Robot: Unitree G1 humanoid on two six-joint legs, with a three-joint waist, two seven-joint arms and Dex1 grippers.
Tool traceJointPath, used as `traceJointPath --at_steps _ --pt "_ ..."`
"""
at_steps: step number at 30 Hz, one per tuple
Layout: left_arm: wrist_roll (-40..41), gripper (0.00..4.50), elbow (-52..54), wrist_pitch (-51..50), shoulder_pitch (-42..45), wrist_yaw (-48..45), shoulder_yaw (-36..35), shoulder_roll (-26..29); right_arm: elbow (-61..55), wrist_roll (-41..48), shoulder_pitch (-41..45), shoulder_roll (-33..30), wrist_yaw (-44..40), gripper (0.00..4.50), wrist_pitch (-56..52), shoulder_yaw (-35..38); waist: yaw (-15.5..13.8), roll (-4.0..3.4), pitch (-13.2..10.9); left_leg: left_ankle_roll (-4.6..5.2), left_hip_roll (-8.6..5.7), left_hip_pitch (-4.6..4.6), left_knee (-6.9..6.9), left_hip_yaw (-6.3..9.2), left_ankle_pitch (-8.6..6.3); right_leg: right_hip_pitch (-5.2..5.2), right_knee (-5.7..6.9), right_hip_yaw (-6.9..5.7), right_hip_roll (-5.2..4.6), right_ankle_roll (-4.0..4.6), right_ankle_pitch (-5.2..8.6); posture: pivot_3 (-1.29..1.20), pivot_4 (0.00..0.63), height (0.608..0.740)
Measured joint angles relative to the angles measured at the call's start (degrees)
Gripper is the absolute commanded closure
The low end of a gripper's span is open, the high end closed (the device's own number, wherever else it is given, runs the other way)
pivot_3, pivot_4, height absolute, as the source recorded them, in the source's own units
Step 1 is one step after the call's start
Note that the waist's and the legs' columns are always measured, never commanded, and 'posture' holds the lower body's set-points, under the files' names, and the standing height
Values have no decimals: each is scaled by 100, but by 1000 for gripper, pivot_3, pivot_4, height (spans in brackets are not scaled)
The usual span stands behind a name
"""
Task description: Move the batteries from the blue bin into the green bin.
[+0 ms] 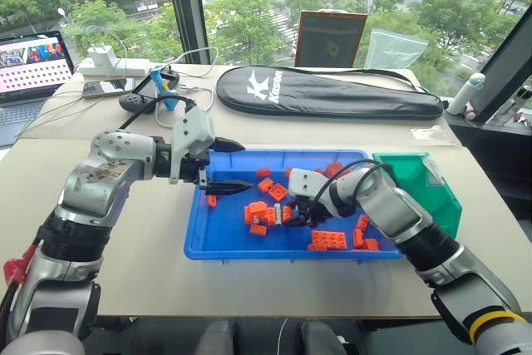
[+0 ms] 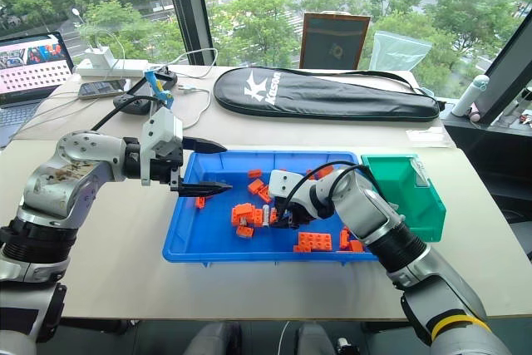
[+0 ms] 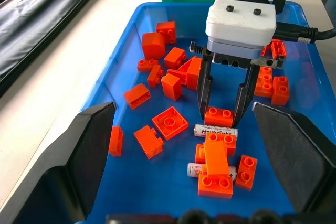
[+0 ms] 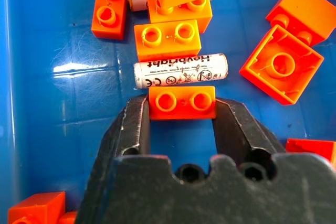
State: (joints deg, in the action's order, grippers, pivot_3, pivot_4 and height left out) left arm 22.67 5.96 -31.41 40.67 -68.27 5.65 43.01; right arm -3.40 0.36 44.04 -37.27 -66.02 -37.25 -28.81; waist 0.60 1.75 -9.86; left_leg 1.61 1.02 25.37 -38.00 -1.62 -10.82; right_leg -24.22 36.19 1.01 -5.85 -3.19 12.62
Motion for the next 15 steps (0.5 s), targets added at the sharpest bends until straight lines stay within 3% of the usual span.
traceJointPath --at_steps 6,10,12,15 --pt "35 0 0 -27 11 -3 0 -47 -232 -44 288 -877 -188 3052 -30 442 6 0 0 0 1 -1 0 -1 0 0 -1 -1 0 0 0 0 150 740" --pt "190 0 3 -196 12 -36 1 -61 227 -138 289 -1046 -29 3052 -7 710 12 0 0 0 1 -2 0 -2 0 0 -1 0 0 0 0 0 150 740" --pt "218 0 4 -245 23 -63 5 -61 565 -285 284 -1068 144 2048 241 714 27 0 0 0 2 -2 0 -3 0 -3 1 1 1 0 0 0 150 740" --pt "221 0 3 -277 24 -118 5 -16 976 -485 271 -1159 355 1115 494 736 23 0 0 0 1 -1 0 -3 0 -2 -1 2 1 0 0 0 150 740"
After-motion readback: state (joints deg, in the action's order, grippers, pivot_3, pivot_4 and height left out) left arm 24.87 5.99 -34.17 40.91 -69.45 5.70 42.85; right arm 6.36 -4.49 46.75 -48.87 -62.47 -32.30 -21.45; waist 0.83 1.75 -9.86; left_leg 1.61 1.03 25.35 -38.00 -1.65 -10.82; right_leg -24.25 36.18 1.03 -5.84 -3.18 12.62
